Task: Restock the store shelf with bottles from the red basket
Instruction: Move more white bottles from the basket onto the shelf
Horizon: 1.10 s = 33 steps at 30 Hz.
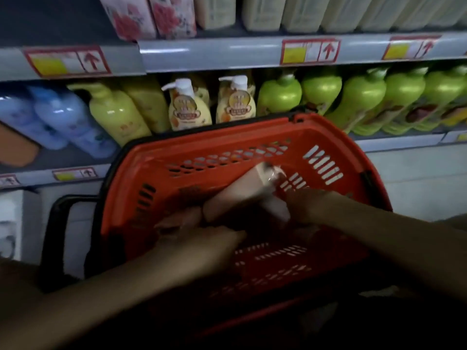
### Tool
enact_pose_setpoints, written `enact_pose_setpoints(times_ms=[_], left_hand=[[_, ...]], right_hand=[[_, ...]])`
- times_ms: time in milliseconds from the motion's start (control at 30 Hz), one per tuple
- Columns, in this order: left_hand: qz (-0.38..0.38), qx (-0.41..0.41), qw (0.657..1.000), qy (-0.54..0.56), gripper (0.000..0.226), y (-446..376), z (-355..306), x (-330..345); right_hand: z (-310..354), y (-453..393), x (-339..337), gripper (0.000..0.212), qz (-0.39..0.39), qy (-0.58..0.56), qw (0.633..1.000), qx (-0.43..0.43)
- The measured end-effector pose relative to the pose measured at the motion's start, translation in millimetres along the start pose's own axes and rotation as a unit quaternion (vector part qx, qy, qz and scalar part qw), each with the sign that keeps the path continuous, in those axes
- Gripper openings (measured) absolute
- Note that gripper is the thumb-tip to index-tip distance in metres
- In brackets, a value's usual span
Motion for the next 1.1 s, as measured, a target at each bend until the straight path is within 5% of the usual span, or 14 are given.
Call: enact_pose_setpoints(times_ms=[367,533,667,767,833,967,1033,1100], left_hand=[[-0.04,-0.012,0.998,-0.048,0.034,-10.7,22.7,1.5],[-0.032,-0.006,0.998,-0.052,0.035,-13.1,26.7,11.7],[-0.01,0.004,0.997,-0.076,0.04,-16.2,19.3,17.2],[-0.001,0.02,0.995,-0.093,0.049,-21.9,16.7,22.3],[-0.016,0.027,0.997,-0.069,0.056,-25.2,19.8,24.1],[-0.103,0.032,0.994,0.036,0.056,-32.5,31.1,22.5],[-0.122,-0.021,0.988,0.096,0.046,-38.4,37.8,18.1],[-0.134,-0.072,0.97,0.191,0.039,-43.2,42.4,10.4]], right_hand=[[-1.4,-13.2,31.1,0.051,0.021,-0.148,0.988,0.033],[12.9,-8.0,41.3,0.019,-0.014,-0.25,0.968,-0.01],[16.6,-2.8,49.2,0.033,0.107,-0.337,0.935,0.015],[17.0,-2.1,39.8,0.04,0.094,-0.327,0.94,0.03],[17.5,-0.7,29.0,0.041,0.068,-0.367,0.927,0.025],[27.3,-2.7,3.9,0.031,0.068,-0.605,0.794,0.003],[30.2,-7.5,-3.9,0.015,0.064,-0.582,0.81,-0.005],[39.3,-11.6,0.0,0.027,0.084,-0.539,0.837,-0.052]])
Point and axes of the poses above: each hand's wrist, its own y-axis away from the middle knuckle, its own x-axis out of the palm, z = x × y, the point moved 2 cm from there along -y, towards the middle knuckle, and after that the axes turned 13 degrees about y, right-handed, at the moved point
